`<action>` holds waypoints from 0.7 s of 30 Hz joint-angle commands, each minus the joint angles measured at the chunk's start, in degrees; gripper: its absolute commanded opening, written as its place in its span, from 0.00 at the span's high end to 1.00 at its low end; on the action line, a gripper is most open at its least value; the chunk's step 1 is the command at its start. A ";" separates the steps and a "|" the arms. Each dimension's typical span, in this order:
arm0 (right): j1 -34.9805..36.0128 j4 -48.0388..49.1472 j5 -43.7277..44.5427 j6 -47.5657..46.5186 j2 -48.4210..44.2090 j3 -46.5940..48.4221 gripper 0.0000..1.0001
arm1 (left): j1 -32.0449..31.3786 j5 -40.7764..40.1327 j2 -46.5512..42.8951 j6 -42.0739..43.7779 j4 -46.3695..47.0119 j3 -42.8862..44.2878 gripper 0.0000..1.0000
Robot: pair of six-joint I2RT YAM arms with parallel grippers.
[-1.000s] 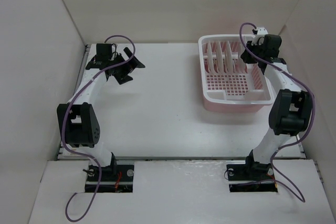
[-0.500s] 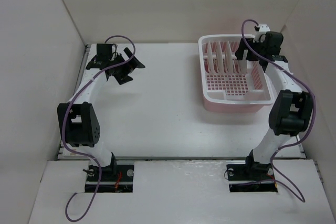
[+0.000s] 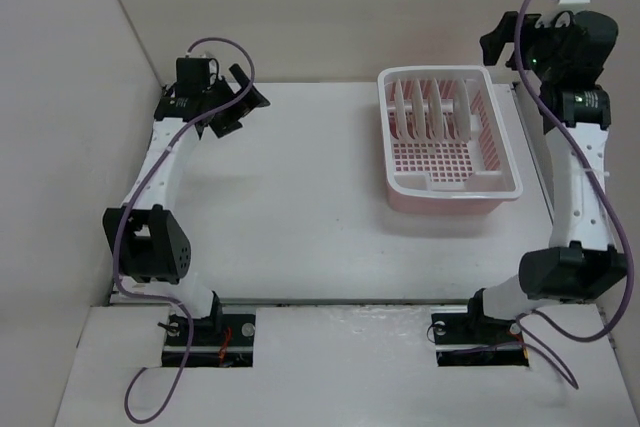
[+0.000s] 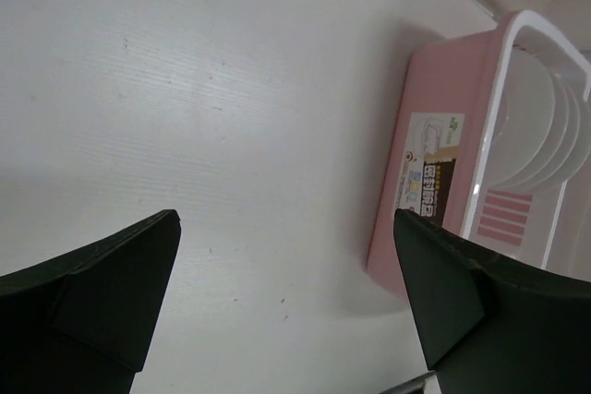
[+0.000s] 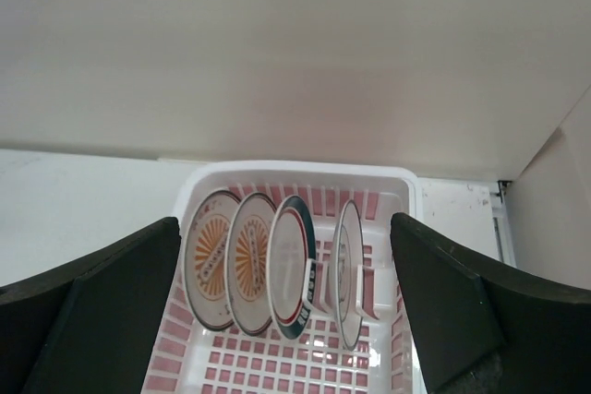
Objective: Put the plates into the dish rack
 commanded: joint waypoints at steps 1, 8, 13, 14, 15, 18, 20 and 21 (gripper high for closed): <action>0.65 -5.74 0.85 2.06 -4.81 2.49 0.00 | -1.83 -6.78 -7.37 1.54 -2.98 5.55 0.00; 1.88 -9.09 3.05 3.99 -17.11 0.57 0.00 | -1.83 -15.13 -18.09 0.32 -4.22 9.07 0.00; 3.98 -10.41 5.77 4.52 -25.11 -3.13 0.00 | -1.83 -15.77 -25.29 -0.74 -3.96 7.94 0.00; 3.99 -11.02 5.77 4.52 -27.39 -4.44 0.00 | -1.83 -15.77 -26.44 -0.74 -3.96 6.97 0.00; 3.99 -11.02 5.77 5.05 -28.63 -5.32 0.00 | -1.83 -15.77 -27.67 -1.27 -3.96 5.92 0.00; 3.99 -11.55 8.40 5.05 -33.54 -7.27 0.00 | -3.67 -17.78 -31.63 -1.27 -3.96 2.75 0.00; 5.04 -13.12 11.21 5.05 -35.40 -7.88 0.00 | -4.20 -17.79 -33.73 -1.27 -3.96 -0.22 0.00; 5.57 -14.09 12.09 5.05 -36.97 -7.88 0.00 | -4.20 -17.79 -34.44 -1.27 -3.96 -1.20 0.00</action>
